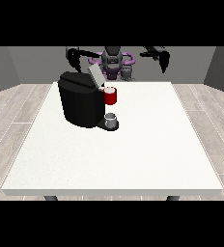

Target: Insert the coffee pod into the coffee machine and close the lid

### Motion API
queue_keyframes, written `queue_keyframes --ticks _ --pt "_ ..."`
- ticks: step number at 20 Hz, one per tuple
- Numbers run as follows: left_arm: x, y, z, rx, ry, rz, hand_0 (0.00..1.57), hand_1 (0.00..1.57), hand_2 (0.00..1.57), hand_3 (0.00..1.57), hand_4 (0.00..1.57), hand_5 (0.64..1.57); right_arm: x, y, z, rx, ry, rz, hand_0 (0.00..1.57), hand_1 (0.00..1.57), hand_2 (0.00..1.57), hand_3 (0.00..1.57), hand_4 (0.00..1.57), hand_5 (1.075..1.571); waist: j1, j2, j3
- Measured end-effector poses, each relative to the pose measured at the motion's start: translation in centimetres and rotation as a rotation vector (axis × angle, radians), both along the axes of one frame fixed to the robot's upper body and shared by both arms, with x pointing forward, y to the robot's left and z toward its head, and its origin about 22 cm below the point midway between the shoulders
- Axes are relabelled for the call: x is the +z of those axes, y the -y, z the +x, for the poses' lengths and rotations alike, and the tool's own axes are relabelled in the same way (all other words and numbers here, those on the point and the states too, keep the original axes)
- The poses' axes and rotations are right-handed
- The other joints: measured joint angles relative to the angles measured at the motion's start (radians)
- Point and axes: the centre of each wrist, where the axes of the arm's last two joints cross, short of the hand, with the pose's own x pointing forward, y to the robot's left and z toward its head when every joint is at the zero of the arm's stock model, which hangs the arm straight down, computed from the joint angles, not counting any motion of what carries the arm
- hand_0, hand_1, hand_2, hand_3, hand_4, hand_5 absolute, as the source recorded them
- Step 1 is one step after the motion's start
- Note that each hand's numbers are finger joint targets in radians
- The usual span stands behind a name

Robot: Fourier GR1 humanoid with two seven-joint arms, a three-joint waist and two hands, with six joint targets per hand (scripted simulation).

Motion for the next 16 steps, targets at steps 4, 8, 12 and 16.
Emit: queue_keyframes --ticks 4,8,12,16 --pt "0.9 -0.4 -0.8 0.029 0.02 0.015 0.0 0.0 0.0 0.0 0.0 1.571 -0.2 -1.0 0.9 0.018 0.013 -0.003 0.0 0.0 0.0 0.0 0.0 1.571 -0.017 0.036 0.0" --pt "2.0 -1.3 -1.1 0.053 0.03 0.027 0.0 0.0 0.0 0.0 0.0 1.571 0.0 -1.8 1.5 0.051 0.041 -0.031 0.0 0.0 0.0 0.0 0.0 1.571 -0.034 0.06 -0.0017" --pt "2.3 -1.9 -1.9 0.062 0.047 0.033 0.0 0.0 0.0 0.0 0.0 1.571 0.8 -1.8 2.5 0.07 0.05 -0.055 0.0 0.0 0.0 0.0 0.0 1.571 -0.036 0.077 -0.0021" --pt "2.6 -2.5 -2.2 0.067 0.067 0.028 0.0 0.0 0.0 0.0 0.0 1.571 1.8 -2.7 3.5 0.068 0.058 -0.058 0.0 0.0 0.0 0.0 0.0 1.571 -0.033 0.099 -0.0019"
